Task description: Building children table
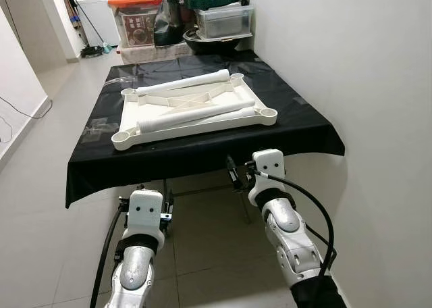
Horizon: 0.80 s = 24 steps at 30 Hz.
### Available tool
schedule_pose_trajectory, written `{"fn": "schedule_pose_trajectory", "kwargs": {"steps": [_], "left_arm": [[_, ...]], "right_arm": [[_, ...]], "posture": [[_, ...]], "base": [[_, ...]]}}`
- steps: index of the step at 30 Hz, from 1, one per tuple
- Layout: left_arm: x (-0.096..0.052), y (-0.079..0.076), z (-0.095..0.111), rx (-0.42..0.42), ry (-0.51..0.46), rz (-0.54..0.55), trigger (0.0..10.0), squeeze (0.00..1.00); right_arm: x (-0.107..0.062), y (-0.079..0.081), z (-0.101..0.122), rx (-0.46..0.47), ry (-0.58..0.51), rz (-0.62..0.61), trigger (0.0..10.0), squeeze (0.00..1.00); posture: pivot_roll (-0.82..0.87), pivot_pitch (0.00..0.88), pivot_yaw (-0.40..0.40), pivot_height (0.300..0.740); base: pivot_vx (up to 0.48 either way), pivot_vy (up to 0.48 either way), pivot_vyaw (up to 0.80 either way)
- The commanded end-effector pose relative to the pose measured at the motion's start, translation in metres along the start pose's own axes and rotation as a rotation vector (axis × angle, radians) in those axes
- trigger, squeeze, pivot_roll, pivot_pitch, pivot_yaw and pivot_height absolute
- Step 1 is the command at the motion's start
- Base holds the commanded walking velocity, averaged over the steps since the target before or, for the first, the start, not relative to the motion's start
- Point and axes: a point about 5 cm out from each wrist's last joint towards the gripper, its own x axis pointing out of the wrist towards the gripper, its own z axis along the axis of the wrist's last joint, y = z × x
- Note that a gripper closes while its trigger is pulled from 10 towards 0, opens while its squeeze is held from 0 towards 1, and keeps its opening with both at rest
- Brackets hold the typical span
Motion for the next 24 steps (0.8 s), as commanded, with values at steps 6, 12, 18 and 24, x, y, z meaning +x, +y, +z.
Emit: {"fn": "schedule_pose_trajectory", "kwargs": {"steps": [6, 12, 18, 24], "left_arm": [[0.003, 0.006, 0.006, 0.009, -0.014, 0.021, 10.0, 0.00], [0.004, 0.007, 0.010, 0.015, -0.025, 0.020, 10.0, 0.00], [0.005, 0.008, 0.013, 0.019, -0.035, 0.022, 10.0, 0.00], [0.005, 0.007, 0.013, 0.016, -0.035, 0.023, 10.0, 0.00]], "right_arm": [[0.001, 0.003, 0.002, 0.015, -0.016, 0.009, 10.0, 0.00], [0.002, 0.006, 0.005, 0.022, -0.025, 0.013, 10.0, 0.00], [0.003, 0.006, 0.004, 0.025, -0.024, 0.017, 10.0, 0.00], [0.003, 0.005, 0.004, 0.027, -0.023, 0.021, 10.0, 0.00]], "posture": [[-0.08, 0.000, 0.050, 0.740], [-0.06, 0.000, 0.051, 0.740], [-0.06, 0.000, 0.041, 0.740], [-0.06, 0.000, 0.046, 0.740]], "base": [[0.000, 0.000, 0.00], [0.000, 0.000, 0.00], [0.000, 0.000, 0.00], [0.000, 0.000, 0.00]]}}
